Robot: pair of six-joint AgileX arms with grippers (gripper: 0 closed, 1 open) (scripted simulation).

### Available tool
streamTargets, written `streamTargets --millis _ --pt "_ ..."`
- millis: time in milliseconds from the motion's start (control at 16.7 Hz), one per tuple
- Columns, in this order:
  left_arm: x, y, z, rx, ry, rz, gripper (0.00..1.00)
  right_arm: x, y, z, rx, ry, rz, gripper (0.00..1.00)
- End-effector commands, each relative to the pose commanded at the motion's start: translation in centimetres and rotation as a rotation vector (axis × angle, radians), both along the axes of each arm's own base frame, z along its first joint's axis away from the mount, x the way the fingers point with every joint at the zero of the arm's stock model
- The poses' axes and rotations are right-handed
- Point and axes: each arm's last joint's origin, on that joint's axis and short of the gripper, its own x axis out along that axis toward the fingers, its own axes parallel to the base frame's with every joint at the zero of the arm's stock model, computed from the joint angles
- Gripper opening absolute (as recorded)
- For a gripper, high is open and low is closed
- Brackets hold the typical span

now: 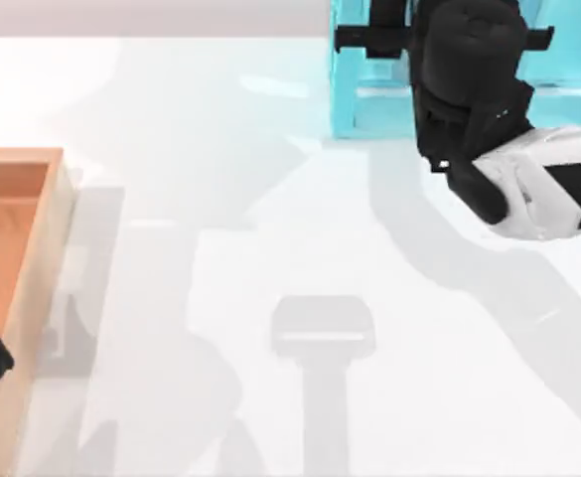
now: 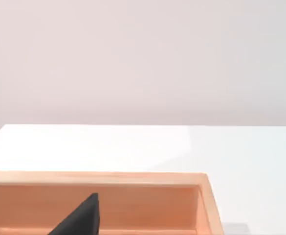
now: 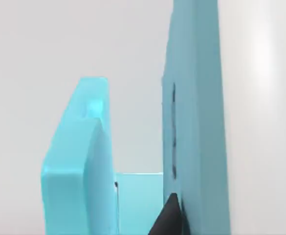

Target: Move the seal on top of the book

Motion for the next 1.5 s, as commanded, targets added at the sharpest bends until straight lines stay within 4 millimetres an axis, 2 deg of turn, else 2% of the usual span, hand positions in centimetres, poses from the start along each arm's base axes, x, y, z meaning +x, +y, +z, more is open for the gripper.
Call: streamTargets --millis 120,180,360,480,840,1020,1200,1500 --pt "0.0 0.0 0.0 0.0 0.0 0.0 1.0 -3.6 -0.5 3.3 0.013 -0.015 0.0 0.0" --pt "0.0 0.0 0.0 0.0 0.0 0.0 1.0 -5.2 -0.7 4.2 0.015 -0.014 0.001 0.0" --pt "0.0 0.0 0.0 0.0 0.0 0.0 1.0 -8.9 -1.4 5.5 0.01 0.001 0.004 0.0" --pt "0.0 0.0 0.0 0.0 0.0 0.0 1.0 -10.1 -1.6 5.6 0.004 0.011 0.004 0.0" --pt "0.0 0.0 0.0 0.0 0.0 0.0 1.0 -10.1 -1.7 5.4 0.0 0.016 0.002 0.0" --pt "0.0 0.0 0.0 0.0 0.0 0.0 1.0 -10.0 -0.6 4.7 -0.078 0.033 0.021 0.0" --pt "0.0 0.0 0.0 0.0 0.0 0.0 1.0 -10.1 1.5 2.9 -0.275 0.075 0.061 0.0" --pt "0.0 0.0 0.0 0.0 0.0 0.0 1.0 -11.2 6.0 -1.5 -0.768 0.132 0.174 0.0"
